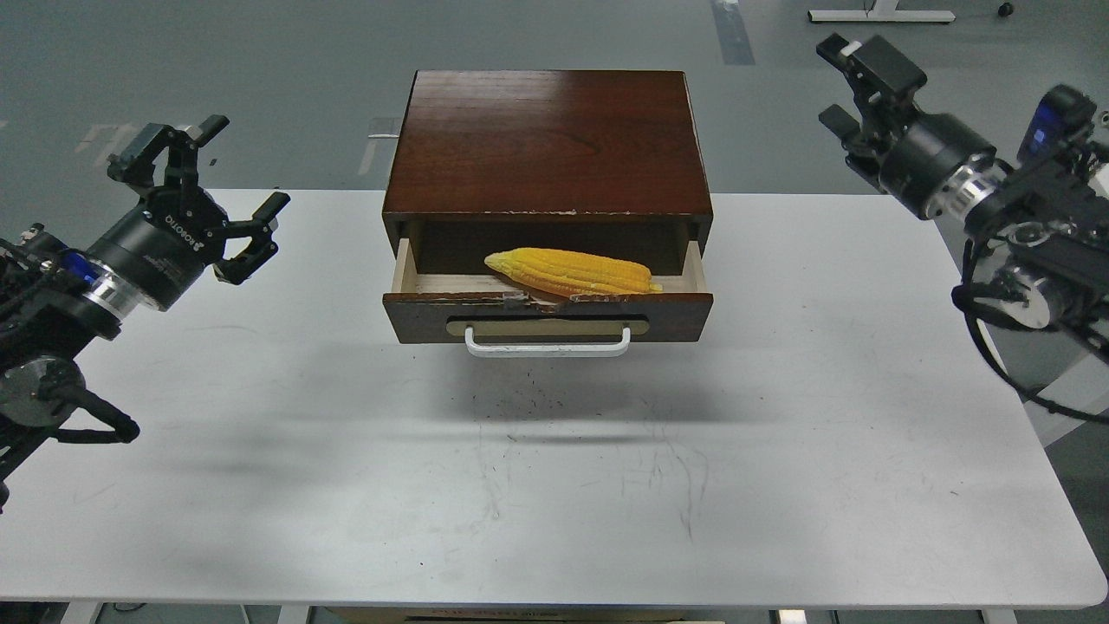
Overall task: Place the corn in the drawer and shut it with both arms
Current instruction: 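Release the corn into the drawer and withdraw the right gripper, then bring the left gripper down in front of the drawer's white handle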
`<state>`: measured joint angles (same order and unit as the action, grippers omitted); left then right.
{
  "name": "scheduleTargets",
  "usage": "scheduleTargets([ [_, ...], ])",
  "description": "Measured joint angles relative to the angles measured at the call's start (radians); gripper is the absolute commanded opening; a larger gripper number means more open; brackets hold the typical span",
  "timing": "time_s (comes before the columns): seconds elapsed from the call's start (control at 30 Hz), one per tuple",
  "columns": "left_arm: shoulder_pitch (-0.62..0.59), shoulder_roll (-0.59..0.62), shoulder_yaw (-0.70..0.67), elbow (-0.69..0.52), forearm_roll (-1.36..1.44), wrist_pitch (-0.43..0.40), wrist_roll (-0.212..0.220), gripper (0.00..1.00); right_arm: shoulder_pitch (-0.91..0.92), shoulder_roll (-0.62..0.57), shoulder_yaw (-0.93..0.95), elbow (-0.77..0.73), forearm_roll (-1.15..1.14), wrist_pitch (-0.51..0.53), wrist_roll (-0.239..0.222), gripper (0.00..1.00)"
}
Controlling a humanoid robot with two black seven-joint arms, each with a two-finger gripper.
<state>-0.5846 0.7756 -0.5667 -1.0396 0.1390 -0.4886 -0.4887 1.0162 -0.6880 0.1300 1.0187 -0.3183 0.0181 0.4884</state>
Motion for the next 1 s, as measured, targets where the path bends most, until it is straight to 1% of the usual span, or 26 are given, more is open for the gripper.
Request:
scheduleTargets([
  [0.13, -0.03, 0.024, -0.001, -0.002, 0.026, 0.0, 0.0, 0.99, -0.158, 0.006, 0.085, -0.025, 0.166, 0.089, 0.0, 0.99],
  [0.23, -0.119, 0.081, -0.007, -0.015, 0.109, 0.0, 0.0, 0.99, -0.216, 0.026, 0.097, -0.084, 0.251, 0.127, 0.0, 0.99],
  [0.33, -0.211, 0.121, -0.007, -0.049, 0.239, 0.0, 0.0, 0.99, -0.248, 0.062, 0.099, -0.139, 0.28, 0.143, 0.0, 0.99],
  [0.4, -0.273, 0.144, -0.009, -0.113, 0.364, 0.0, 0.0, 0.99, -0.262, 0.076, 0.098, -0.161, 0.284, 0.146, 0.0, 0.99],
  [0.53, -0.347, 0.145, -0.013, -0.289, 0.611, 0.0, 0.0, 0.99, -0.276, 0.09, 0.097, -0.174, 0.285, 0.146, 0.0, 0.99],
  [0.63, -0.367, 0.098, -0.015, -0.425, 0.858, 0.0, 0.0, 0.99, -0.283, 0.1, 0.097, -0.175, 0.285, 0.146, 0.0, 0.99],
  [0.73, -0.37, 0.024, -0.014, -0.513, 1.126, -0.001, 0.0, 0.99, -0.284, 0.102, 0.097, -0.176, 0.285, 0.146, 0.0, 0.99],
  [0.9, -0.353, -0.102, 0.013, -0.549, 1.406, 0.0, 0.0, 0.96, -0.284, 0.097, 0.096, -0.176, 0.285, 0.15, 0.0, 0.99],
  [1.0, -0.328, -0.161, 0.05, -0.546, 1.49, 0.0, 0.0, 0.93, -0.286, 0.091, 0.088, -0.177, 0.284, 0.15, 0.0, 0.99],
])
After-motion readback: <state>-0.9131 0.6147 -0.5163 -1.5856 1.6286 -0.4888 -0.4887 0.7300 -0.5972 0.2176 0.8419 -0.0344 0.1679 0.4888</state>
